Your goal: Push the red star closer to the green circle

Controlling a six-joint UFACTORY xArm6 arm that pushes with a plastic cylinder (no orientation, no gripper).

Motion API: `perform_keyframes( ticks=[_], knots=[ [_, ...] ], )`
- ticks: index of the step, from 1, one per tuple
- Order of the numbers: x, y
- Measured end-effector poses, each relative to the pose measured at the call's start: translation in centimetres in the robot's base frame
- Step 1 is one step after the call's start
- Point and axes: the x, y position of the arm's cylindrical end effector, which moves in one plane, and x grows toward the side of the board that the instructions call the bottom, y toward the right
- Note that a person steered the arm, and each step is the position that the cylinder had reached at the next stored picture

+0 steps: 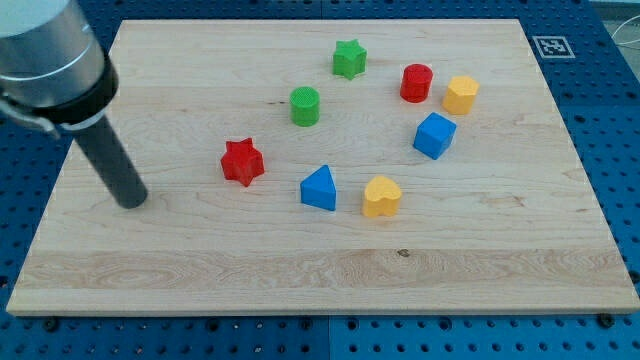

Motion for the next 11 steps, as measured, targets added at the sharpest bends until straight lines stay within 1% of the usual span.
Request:
perform_keyframes(
  ticks=[2,3,4,6,7,9,11],
  knots=[
    [-2.4,5.6],
    [-2.5,7.6],
    [-1.7,8.6],
    [-3.7,11.8],
    [-3.7,13.0],
    [-3.7,13.1],
    [-3.6,15.1]
  ],
)
